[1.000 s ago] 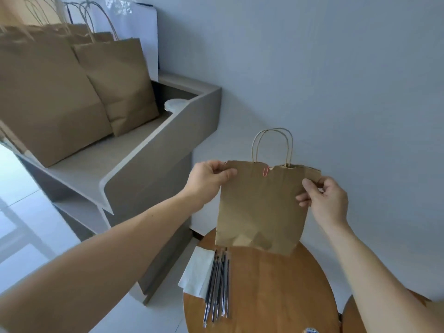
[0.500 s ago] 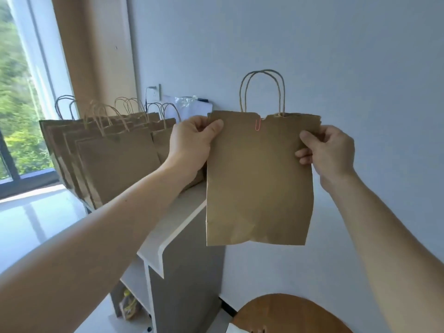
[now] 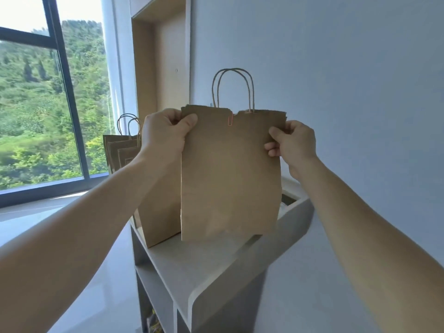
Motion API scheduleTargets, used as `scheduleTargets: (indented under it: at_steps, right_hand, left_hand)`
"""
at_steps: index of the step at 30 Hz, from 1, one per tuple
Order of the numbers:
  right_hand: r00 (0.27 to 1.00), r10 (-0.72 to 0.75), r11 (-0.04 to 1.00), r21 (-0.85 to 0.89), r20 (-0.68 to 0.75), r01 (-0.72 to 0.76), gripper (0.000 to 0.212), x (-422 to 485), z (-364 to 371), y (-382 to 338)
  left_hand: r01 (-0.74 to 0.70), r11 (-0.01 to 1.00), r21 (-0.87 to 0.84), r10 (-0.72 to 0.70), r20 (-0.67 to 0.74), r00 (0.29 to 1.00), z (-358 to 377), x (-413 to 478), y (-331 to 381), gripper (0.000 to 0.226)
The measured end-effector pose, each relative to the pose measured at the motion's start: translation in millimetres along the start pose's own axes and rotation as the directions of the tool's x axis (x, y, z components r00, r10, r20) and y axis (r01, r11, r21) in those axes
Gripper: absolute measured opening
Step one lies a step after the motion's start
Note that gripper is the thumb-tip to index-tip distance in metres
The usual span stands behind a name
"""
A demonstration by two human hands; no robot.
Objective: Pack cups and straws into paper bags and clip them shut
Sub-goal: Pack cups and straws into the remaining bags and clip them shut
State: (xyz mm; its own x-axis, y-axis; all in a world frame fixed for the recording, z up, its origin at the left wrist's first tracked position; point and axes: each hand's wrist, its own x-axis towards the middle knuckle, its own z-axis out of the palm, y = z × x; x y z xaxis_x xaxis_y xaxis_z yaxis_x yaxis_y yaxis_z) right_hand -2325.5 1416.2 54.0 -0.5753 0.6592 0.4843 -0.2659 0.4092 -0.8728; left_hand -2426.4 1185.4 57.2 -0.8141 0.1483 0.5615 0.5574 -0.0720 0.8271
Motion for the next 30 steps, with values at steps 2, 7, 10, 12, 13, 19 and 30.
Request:
scheduleTargets:
  at_steps: [2, 7, 10, 12, 13, 19, 30]
  right_hand:
    - [0.998, 0.043, 0.999, 0.017, 0.040, -0.044, 0.004, 12.6, 22.5, 19.8]
    - [0.971, 0.174, 0.984, 0.004, 0.166, -0.177, 0.009, 42.3, 62.6, 86.0]
    - [0.956, 0.219, 0.976, -0.037, 0.197, -0.216, 0.011, 60.6, 72.8, 128.3]
    - [0.954, 0.229, 0.973, -0.052, 0.195, -0.223, 0.007, 73.4, 75.3, 150.5]
    - [0.954, 0.231, 0.973, -0.059, 0.192, -0.224, 0.004, 79.8, 75.3, 159.7]
    - [0.962, 0.232, 0.969, -0.123, 0.144, -0.215, 0.012, 120.0, 63.0, 194.0]
    - [0.986, 0.160, 0.985, -0.066, 0.036, -0.158, 0.017, 147.2, 43.6, 214.8]
  left_hand:
    - [0.001, 0.999, 0.053, -0.001, -0.014, 1.000, -5.2, 8.3, -19.5, 0.012]
    - [0.021, 0.977, 0.212, -0.024, 0.009, 1.000, -3.1, 18.0, -76.4, 0.013]
    - [0.071, 0.964, 0.257, -0.089, 0.060, 0.994, 12.3, 25.1, -111.4, 0.014]
    - [0.091, 0.962, 0.256, -0.118, 0.090, 0.989, 25.8, 30.0, -131.6, 0.015]
    - [0.100, 0.962, 0.254, -0.129, 0.102, 0.986, 33.3, 31.5, -140.4, 0.014]
    - [0.099, 0.975, 0.199, -0.127, 0.137, 0.982, 76.0, 39.7, -168.9, 0.011]
    - [0.090, 0.983, 0.157, -0.122, 0.204, 0.971, 124.1, 56.0, -180.4, 0.022]
